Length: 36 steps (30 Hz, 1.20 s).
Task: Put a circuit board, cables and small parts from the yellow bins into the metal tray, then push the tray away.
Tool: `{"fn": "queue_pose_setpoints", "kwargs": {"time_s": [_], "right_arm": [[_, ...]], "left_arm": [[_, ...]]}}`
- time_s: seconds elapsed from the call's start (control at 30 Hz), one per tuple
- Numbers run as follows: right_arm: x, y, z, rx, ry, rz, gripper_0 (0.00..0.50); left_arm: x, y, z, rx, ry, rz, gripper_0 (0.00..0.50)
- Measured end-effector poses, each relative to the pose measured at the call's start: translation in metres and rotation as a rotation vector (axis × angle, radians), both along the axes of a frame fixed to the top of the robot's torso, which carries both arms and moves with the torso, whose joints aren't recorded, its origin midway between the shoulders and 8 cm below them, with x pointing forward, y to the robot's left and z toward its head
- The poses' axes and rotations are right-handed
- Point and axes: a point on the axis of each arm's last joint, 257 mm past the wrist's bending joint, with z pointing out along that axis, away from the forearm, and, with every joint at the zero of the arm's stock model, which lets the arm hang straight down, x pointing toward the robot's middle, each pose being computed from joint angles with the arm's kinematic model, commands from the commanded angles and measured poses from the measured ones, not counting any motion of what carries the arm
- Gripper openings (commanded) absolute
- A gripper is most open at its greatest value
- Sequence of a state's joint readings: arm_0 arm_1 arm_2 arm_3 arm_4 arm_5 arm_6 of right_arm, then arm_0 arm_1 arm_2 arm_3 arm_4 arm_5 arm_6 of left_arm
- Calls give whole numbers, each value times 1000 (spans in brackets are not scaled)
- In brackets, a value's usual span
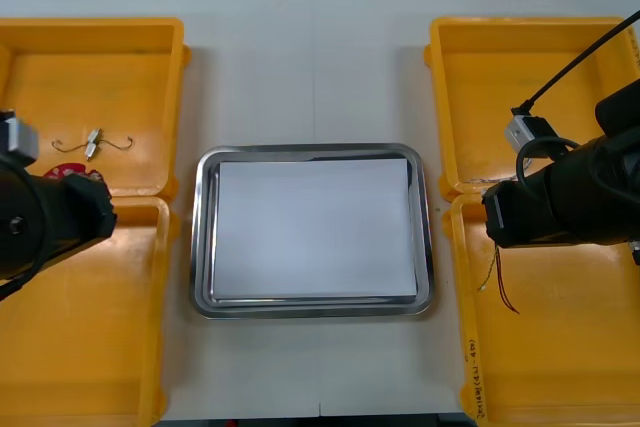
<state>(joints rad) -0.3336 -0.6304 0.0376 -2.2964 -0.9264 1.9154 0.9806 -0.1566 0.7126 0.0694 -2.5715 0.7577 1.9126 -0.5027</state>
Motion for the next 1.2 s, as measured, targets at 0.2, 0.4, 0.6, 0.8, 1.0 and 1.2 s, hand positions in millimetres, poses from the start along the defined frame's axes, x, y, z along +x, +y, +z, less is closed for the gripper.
{"fn": "queue_pose_setpoints", "kwargs": {"time_s": [0.2,0.4,0.6,0.8,1.0,1.2], "right_arm": [[0,0,0,0,0,0,0],[0,0,0,0,1,0,0],[0,0,0,-1,1,2,0],[0,0,0,-1,1,2,0],[0,0,-1,-1,1,2,0],[0,0,-1,-1,1,2,0]], "left_arm": [[9,-43,-13,47,46,-135,0],[21,-76,-21,116,84,-246,0],[31,-97,-22,157,99,-302,0],[33,-121,-39,167,159,-334,0],[24,-146,-62,168,230,-359,0],[20,-159,-82,174,279,-355,0]]}}
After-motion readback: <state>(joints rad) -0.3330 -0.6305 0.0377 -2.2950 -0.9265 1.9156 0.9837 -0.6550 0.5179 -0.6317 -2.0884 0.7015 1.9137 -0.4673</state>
